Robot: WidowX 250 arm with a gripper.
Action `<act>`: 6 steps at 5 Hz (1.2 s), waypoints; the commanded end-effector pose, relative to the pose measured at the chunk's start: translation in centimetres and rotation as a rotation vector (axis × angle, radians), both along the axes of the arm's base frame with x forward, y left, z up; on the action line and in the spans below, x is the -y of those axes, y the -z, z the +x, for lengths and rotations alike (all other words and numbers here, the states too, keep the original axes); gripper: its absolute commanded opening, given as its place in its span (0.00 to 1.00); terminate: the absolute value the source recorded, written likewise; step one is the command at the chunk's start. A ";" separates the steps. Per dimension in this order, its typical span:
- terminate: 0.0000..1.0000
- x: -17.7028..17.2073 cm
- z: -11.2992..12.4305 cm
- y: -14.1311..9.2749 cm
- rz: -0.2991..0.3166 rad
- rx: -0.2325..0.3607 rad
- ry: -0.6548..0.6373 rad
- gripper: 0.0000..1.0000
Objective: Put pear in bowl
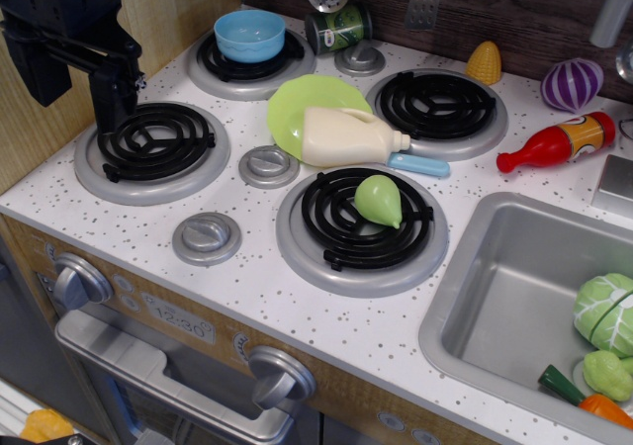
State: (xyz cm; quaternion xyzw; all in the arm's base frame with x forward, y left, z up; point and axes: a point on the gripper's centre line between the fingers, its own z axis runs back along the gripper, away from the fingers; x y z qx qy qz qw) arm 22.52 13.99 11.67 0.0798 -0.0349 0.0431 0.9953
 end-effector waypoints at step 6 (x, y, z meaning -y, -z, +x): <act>0.00 14.3 8.4 2.2 -0.120 0.131 -0.557 1.00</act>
